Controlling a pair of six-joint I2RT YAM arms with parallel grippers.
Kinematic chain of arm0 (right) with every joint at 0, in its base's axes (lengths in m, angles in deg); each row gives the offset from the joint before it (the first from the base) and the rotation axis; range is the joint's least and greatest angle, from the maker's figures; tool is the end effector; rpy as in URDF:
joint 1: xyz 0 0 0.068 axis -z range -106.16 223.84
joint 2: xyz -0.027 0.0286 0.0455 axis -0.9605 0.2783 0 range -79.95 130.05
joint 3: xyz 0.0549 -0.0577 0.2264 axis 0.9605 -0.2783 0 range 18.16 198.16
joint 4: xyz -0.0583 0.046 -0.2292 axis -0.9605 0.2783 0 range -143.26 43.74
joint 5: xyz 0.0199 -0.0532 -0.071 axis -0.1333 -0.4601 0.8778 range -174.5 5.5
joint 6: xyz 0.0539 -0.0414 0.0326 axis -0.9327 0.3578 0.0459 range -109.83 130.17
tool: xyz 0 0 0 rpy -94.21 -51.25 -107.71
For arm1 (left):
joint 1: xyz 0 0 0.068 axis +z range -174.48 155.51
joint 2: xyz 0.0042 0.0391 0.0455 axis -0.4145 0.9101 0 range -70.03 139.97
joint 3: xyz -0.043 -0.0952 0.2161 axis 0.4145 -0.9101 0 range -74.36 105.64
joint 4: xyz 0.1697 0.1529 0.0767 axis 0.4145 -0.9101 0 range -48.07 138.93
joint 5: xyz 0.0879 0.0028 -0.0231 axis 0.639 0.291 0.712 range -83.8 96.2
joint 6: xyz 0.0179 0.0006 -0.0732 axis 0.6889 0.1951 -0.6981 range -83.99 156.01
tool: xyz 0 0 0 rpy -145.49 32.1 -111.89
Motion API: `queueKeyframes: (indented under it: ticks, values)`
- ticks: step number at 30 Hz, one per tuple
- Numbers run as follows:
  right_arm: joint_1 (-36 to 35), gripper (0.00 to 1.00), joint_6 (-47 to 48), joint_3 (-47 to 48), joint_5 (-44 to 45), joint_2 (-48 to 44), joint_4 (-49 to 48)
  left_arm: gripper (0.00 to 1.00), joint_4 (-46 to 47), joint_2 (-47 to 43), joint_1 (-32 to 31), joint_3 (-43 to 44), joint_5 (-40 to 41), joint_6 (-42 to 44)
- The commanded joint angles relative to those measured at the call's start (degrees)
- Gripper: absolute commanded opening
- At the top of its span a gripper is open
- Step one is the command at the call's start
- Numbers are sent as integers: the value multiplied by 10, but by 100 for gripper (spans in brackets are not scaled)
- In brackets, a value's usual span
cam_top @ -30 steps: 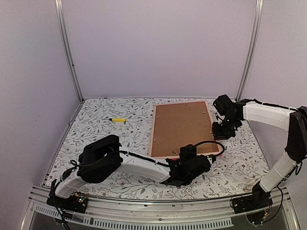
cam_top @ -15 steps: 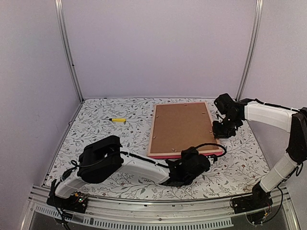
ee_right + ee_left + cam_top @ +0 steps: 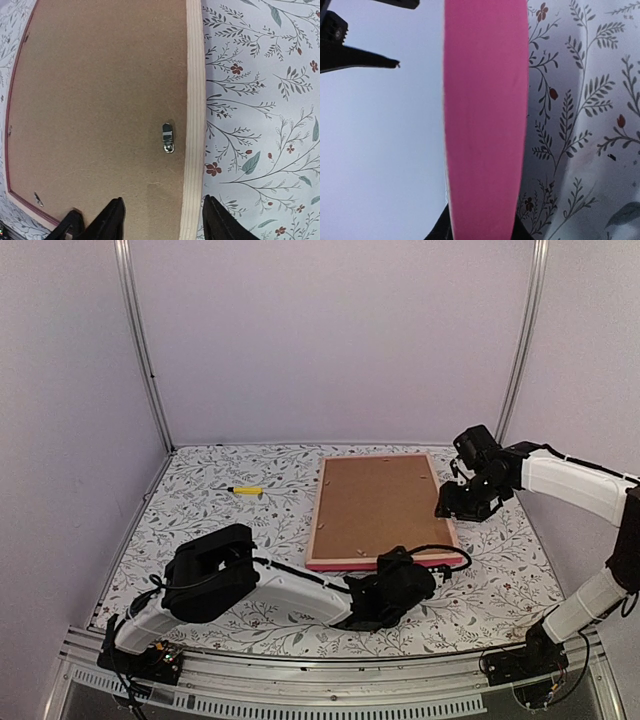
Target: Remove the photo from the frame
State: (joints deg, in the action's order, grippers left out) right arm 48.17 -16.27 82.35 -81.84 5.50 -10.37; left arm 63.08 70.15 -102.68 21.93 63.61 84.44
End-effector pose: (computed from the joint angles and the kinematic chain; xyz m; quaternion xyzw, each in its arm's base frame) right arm 0.2637 0.1235 0.1940 0.0117 0.9744 0.0779 0.2108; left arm 0.1532 -0.4715 0.0958 0.5695 0.5561 0.2884 0.5322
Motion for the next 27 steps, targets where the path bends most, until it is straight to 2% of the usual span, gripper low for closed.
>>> queueKeyframes:
  ticks: [1, 6, 13, 17, 27]
  values:
    - [-4, 66, 5, 28, -49, -38, -28, 0, 103, -15, 7, -14, 19, 1]
    - [-3, 80, 12, 59, -52, -67, -38, 0, 158, -36, 10, -24, 29, 9]
    - [-4, 81, 17, 113, -8, -86, -44, 0, 193, -84, 13, -27, 26, -20]
    - [-3, 82, 15, 135, -3, -96, -54, 0, 165, -103, 13, -24, 21, -68]
    - [-3, 85, 8, 142, 12, -122, -81, 0, 19, -182, 18, -25, 1, -271]
